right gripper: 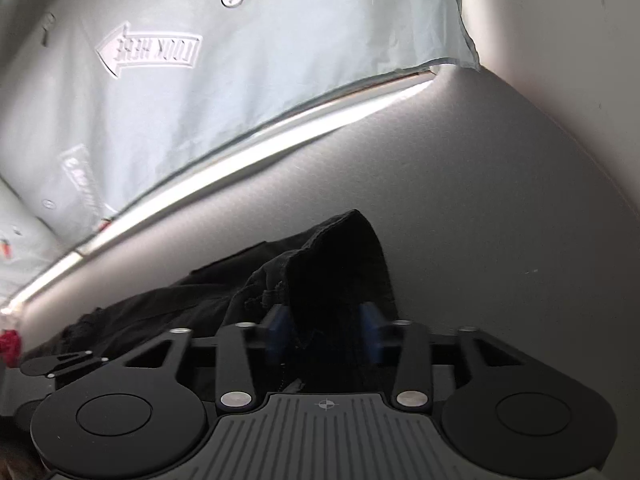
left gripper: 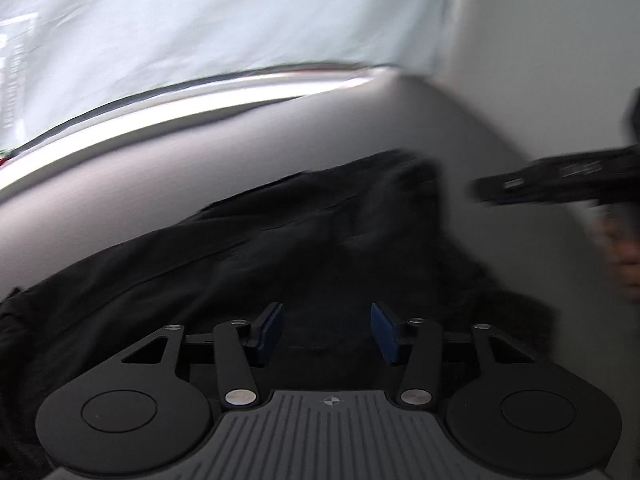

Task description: Fold clothes

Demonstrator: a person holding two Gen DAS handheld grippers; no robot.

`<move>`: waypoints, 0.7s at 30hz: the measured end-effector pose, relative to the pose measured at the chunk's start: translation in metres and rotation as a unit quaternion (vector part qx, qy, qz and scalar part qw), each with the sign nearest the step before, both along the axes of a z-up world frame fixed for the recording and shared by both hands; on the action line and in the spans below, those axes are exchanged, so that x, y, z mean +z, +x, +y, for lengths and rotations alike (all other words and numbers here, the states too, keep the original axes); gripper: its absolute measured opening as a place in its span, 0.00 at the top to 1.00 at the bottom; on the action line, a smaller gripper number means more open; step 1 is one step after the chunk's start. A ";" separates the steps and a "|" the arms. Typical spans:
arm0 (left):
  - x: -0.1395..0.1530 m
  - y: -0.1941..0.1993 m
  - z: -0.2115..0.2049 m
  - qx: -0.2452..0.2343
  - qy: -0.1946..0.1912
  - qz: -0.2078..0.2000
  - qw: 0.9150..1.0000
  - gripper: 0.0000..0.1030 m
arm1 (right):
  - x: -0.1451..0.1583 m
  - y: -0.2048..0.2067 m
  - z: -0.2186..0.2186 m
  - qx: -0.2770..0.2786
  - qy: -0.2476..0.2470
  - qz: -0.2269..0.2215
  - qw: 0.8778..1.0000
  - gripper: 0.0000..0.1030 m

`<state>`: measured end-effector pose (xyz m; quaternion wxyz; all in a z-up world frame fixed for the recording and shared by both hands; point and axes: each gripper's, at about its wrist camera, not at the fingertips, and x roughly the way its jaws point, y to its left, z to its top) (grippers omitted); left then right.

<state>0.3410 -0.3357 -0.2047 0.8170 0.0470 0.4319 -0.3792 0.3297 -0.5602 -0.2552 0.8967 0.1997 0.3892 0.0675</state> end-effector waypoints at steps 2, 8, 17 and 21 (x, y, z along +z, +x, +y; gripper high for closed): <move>-0.001 -0.006 -0.002 -0.021 0.002 0.000 1.000 0.50 | -0.007 -0.004 0.003 0.028 -0.007 -0.014 0.999 0.46; -0.049 0.008 -0.002 0.023 0.068 0.045 0.996 0.52 | -0.037 0.012 0.068 0.137 -0.210 0.000 0.968 0.46; -0.069 0.001 -0.016 0.001 0.106 0.003 0.994 0.52 | -0.065 0.072 0.051 0.241 -0.109 0.019 0.964 0.28; -0.072 0.005 -0.008 0.011 0.084 0.021 0.996 0.52 | -0.067 0.077 0.044 0.247 -0.040 0.029 0.968 0.97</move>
